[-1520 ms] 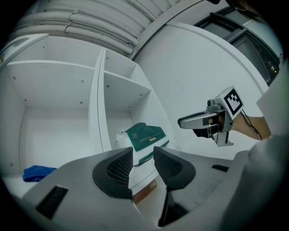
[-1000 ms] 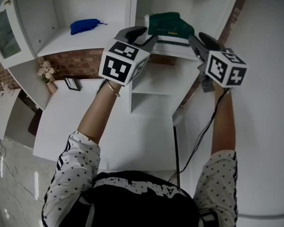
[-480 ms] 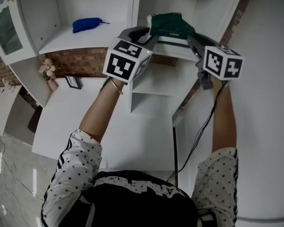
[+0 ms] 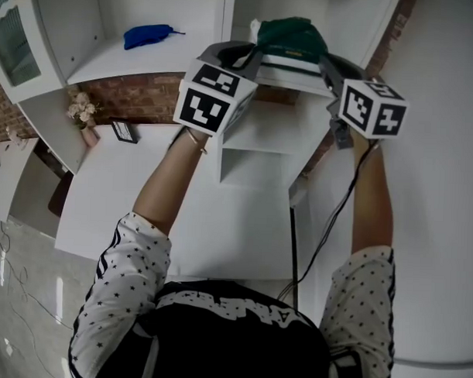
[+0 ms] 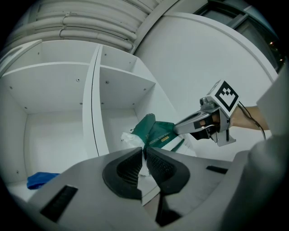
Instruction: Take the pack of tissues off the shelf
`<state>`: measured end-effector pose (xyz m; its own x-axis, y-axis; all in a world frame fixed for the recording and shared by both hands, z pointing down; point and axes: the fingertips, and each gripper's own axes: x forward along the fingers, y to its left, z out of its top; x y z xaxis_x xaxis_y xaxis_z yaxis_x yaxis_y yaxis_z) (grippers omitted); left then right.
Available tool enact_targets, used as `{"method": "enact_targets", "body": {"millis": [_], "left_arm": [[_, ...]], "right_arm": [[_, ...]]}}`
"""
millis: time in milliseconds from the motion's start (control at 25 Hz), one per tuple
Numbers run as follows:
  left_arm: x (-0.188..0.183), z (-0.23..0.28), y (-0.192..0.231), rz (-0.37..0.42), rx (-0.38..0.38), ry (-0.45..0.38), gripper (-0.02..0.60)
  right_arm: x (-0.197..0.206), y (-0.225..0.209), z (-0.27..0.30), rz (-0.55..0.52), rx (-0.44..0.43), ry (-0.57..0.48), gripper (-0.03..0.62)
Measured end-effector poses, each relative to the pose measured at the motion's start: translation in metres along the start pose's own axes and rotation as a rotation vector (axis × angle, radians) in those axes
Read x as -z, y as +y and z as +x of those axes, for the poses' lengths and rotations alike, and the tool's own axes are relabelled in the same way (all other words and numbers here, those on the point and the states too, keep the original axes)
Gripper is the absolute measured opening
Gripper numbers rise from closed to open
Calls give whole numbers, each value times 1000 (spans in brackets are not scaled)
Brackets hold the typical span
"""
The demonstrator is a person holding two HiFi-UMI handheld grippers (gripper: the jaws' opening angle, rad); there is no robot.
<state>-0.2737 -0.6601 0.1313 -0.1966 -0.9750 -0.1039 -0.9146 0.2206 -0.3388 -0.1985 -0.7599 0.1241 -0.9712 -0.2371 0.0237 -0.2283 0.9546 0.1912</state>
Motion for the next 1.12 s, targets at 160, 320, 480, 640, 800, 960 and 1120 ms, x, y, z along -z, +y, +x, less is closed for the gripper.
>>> {"method": "enact_targets", "body": {"millis": [160,320,480,640,800,960,1120], "left_arm": [[-3,-5,0,-6,-2,-16,55],[-8,-10,-2,1,-3,-31,56],[-15,-19,-4,30,-15,-55,55],[-21,-29,-6,34,-12,-79,55],[-24,-42,-8,49,-17,-104,54],[-20,-53,-11,56,-11,-115,54],[-14,-67,-13,57,-17,-129,54]], "right_arm": [[-4,5,-7,-21,10,-17,37],[-6,10,-15,-18,9,-38,35],[-13,18,-25,-58,26,-71,34],[-20,27,-36,-104,53,-104,34],[-23,40,-48,-123,60,-140,34],[-20,51,-54,-157,70,-154,34],[-13,64,-59,-175,77,-165,32]]}}
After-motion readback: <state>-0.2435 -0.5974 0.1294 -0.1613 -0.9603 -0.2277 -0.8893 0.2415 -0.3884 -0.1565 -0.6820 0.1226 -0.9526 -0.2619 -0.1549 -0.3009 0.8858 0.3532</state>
